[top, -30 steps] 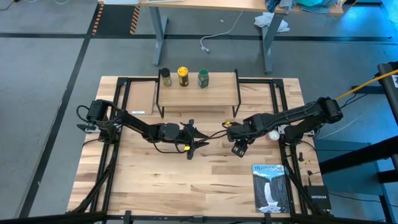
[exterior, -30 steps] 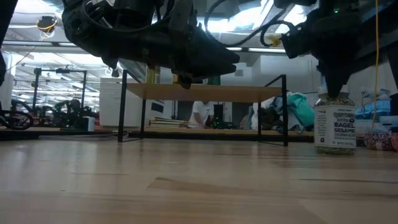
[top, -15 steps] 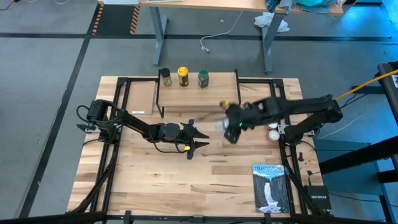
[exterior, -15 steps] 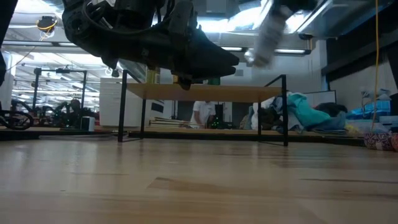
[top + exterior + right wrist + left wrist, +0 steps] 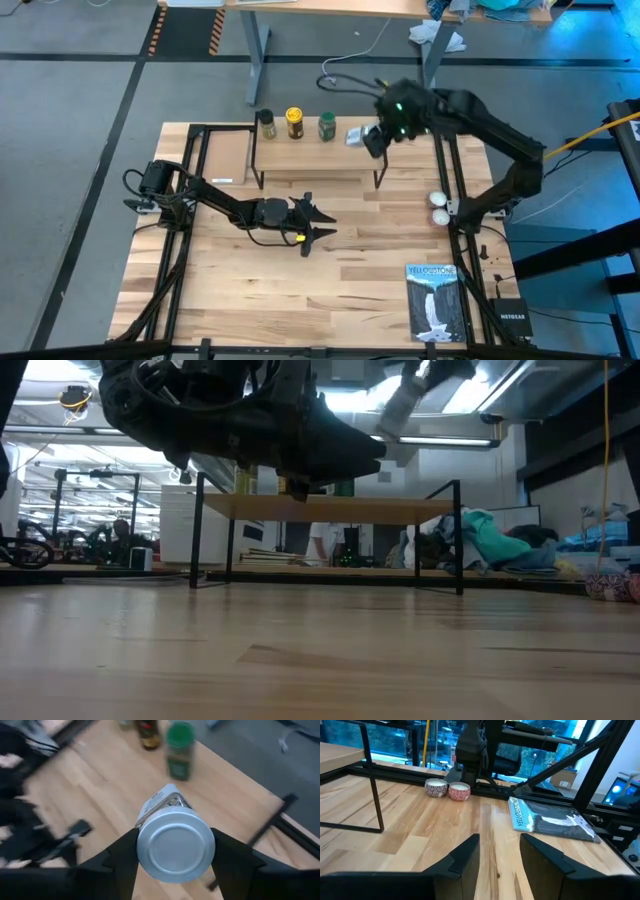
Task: Shelf spices
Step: Put the white seasoning bottle on the shelf
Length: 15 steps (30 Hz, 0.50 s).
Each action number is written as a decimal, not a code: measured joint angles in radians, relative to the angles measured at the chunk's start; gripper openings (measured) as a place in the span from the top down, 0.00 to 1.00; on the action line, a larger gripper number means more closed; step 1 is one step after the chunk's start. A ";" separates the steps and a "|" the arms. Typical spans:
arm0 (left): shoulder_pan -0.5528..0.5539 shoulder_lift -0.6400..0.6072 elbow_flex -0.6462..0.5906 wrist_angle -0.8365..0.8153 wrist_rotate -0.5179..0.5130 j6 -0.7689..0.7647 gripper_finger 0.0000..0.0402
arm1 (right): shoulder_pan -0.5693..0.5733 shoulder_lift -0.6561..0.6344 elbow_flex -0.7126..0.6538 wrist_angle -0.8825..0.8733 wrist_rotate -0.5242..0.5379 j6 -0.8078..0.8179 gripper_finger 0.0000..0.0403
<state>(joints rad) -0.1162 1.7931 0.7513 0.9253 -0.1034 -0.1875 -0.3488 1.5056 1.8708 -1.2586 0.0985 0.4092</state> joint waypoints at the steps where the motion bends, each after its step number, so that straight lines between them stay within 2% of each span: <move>1: 0.000 0.000 0.000 0.000 0.000 0.000 0.67 | -0.030 0.019 0.015 -0.019 -0.017 -0.020 0.48; 7: 0.000 0.000 0.000 -0.002 0.000 0.013 0.67 | -0.149 0.189 0.188 -0.113 -0.067 -0.156 0.48; 13: 0.001 0.000 0.000 -0.038 0.000 0.035 0.67 | -0.192 0.391 0.465 -0.293 -0.067 -0.254 0.48; 15: 0.001 0.000 0.000 -0.046 0.000 0.035 0.67 | -0.198 0.418 0.478 -0.300 -0.067 -0.278 0.48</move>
<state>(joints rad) -0.1154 1.7931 0.7513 0.8797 -0.1032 -0.1522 -0.5465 1.9240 2.3492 -1.5582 0.0317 0.1315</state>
